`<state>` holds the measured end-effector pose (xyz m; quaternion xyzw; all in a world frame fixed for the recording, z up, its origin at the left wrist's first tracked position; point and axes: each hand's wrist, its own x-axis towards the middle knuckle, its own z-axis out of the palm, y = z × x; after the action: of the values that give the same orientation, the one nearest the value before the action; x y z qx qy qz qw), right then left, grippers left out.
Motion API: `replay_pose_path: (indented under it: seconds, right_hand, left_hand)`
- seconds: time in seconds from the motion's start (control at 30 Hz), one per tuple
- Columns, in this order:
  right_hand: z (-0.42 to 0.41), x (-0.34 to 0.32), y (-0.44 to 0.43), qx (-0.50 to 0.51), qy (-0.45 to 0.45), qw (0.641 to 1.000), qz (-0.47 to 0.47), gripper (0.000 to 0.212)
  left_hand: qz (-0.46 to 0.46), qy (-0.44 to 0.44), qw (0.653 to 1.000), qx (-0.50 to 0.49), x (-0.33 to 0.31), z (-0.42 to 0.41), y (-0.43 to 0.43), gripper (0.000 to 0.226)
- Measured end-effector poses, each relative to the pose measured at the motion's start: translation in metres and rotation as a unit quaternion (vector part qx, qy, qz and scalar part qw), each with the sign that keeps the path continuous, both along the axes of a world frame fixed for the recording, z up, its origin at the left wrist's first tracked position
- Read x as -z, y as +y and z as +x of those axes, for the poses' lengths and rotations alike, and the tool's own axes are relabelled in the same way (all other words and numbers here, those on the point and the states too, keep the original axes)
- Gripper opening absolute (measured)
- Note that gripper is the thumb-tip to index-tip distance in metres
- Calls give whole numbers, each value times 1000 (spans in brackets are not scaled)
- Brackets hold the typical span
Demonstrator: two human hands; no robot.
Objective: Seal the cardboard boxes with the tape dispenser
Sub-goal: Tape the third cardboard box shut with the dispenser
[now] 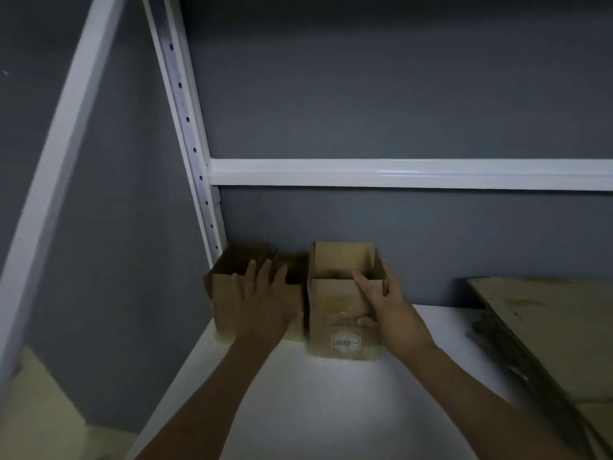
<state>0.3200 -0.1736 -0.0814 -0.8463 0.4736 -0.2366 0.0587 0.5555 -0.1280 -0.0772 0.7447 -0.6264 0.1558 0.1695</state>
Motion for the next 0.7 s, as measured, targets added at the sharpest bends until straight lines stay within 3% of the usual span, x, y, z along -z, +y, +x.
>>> replay_pose_path:
  seconds: [0.17, 0.27, 0.37, 0.43, 0.57, 0.7]
  right_hand:
    - [27, -3, -20, 27, 4, 1000, 6, 91]
    - [39, -4, -31, 33, -18, 999, 39, 85]
    - [43, -5, -37, 49, 7, 999, 4, 72]
    - [40, -4, -37, 60, -14, 997, 41, 85]
    - [29, -8, -30, 90, 93, 990, 64, 105]
    - [12, -21, -9, 112, 153, 981, 32, 87]
  left_hand:
    - [109, -16, 993, -53, -2, 34, -8, 86]
    - [112, -3, 993, -34, -1, 41, -14, 81]
    - [112, 2, 993, -29, -1, 42, -18, 80]
    - [101, 4, 995, -23, 1, 41, -19, 81]
    - [84, -11, 996, -23, -3, 35, -11, 81]
    - [42, -23, 999, -14, -24, 13, 3, 76]
